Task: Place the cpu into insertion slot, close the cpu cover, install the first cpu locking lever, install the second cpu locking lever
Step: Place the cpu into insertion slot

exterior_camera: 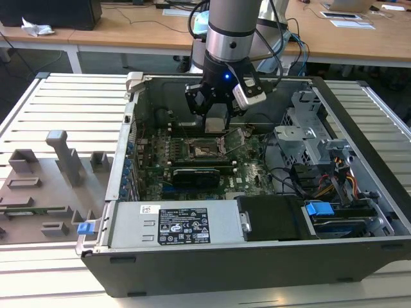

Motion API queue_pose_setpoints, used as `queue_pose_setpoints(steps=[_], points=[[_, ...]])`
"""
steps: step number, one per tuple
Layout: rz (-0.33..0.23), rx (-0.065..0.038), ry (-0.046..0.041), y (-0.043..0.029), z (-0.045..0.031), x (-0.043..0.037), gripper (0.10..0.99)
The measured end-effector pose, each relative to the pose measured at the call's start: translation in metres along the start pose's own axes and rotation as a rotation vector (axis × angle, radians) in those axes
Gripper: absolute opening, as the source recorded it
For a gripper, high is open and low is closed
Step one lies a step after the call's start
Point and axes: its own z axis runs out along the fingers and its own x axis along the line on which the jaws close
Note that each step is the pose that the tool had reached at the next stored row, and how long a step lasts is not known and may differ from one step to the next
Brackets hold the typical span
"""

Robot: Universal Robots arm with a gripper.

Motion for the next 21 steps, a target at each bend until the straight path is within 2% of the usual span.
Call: queue_pose_setpoints(steps=[7, 14, 21], points=[[0.031, 0.003, -0.0023, 0.0, 0.0001, 0.0, 0.545], [0.153, 0.002, -0.0106, 0.0, 0.0003, 0.0, 0.545], [0.226, 0.002, -0.0158, 0.0, 0.0009, 0.0, 0.545]])
